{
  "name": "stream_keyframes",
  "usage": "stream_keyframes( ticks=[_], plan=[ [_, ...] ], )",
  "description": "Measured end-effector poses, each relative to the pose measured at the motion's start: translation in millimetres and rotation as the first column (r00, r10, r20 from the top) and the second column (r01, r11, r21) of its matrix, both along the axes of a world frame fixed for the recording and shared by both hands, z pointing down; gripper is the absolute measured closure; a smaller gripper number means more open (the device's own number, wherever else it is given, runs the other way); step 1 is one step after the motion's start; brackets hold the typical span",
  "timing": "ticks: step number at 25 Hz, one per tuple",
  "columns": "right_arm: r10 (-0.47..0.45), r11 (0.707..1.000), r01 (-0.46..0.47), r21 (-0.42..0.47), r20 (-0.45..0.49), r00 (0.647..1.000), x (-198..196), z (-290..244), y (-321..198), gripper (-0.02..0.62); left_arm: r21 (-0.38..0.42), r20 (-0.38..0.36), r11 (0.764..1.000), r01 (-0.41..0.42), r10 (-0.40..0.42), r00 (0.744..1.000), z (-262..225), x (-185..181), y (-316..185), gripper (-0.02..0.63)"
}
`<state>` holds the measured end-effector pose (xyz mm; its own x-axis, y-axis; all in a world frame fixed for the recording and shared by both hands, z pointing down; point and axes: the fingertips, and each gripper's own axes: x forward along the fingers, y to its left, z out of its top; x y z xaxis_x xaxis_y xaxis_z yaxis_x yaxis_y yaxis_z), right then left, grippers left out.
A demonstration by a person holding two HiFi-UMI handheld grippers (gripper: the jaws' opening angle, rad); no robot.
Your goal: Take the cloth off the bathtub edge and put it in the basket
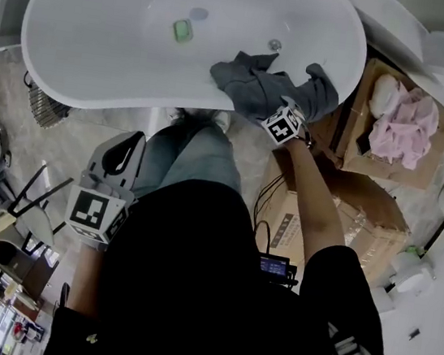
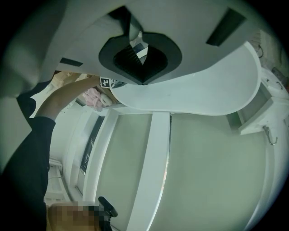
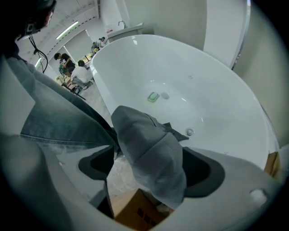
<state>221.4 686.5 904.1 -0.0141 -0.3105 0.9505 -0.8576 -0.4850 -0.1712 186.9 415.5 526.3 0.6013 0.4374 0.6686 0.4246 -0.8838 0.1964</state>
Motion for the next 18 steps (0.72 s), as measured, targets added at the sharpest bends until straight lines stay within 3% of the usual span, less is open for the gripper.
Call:
stream_keyframes(
  ticks=[8,12,14,18],
  plan=[
    [-0.139,0.987,0.144,-0.077,0.072,0.988,-13,49,-3,0.124,0.005,0.02,0.997,0.076,-0.076,0.997,21,-10,-20,0.594],
    [-0.195,0.968,0.201,-0.152,0.052,0.979,-12,65,3,0.129,0.015,0.014,0.996,0.084,-0.084,0.996,30,-12,-24,0.594],
    [-0.214,0.958,0.218,-0.188,0.042,0.976,-7,67,6,0.257,0.02,0.012,0.995,0.095,-0.095,0.995,30,-12,-26,0.594],
    [-0.299,0.933,0.304,-0.194,0.059,0.953,-12,60,5,0.33,0.012,-0.003,0.996,0.092,-0.092,0.996,27,-14,-29,0.594]
  ],
)
